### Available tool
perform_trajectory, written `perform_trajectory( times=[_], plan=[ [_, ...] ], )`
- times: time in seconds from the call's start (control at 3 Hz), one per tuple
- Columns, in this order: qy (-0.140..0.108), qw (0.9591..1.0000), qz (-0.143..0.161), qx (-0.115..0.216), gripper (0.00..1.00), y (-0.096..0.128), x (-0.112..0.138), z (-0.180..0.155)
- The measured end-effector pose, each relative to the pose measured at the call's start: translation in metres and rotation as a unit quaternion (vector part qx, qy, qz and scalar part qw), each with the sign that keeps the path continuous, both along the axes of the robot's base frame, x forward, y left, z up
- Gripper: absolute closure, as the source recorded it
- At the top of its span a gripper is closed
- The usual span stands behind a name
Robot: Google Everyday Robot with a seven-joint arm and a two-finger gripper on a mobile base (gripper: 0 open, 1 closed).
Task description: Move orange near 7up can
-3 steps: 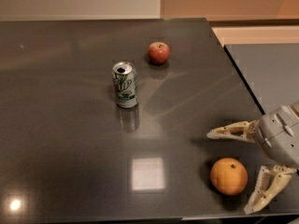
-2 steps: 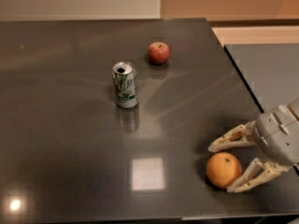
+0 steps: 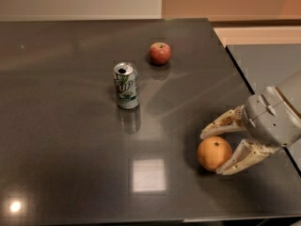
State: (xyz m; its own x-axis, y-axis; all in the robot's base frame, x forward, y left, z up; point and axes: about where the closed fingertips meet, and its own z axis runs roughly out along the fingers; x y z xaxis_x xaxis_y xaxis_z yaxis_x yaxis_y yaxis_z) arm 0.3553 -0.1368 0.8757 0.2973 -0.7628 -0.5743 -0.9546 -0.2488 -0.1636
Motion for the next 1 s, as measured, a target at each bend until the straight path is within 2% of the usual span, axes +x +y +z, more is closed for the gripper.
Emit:
perform_trajectory(
  times=[0.33,1.0],
  plan=[
    [-0.011,0.9999,0.001,-0.005,1.00,0.030,0.015,0.019],
    [-0.032,0.9994,0.012,-0.005,1.00,0.096,0.051,0.035]
  ],
)
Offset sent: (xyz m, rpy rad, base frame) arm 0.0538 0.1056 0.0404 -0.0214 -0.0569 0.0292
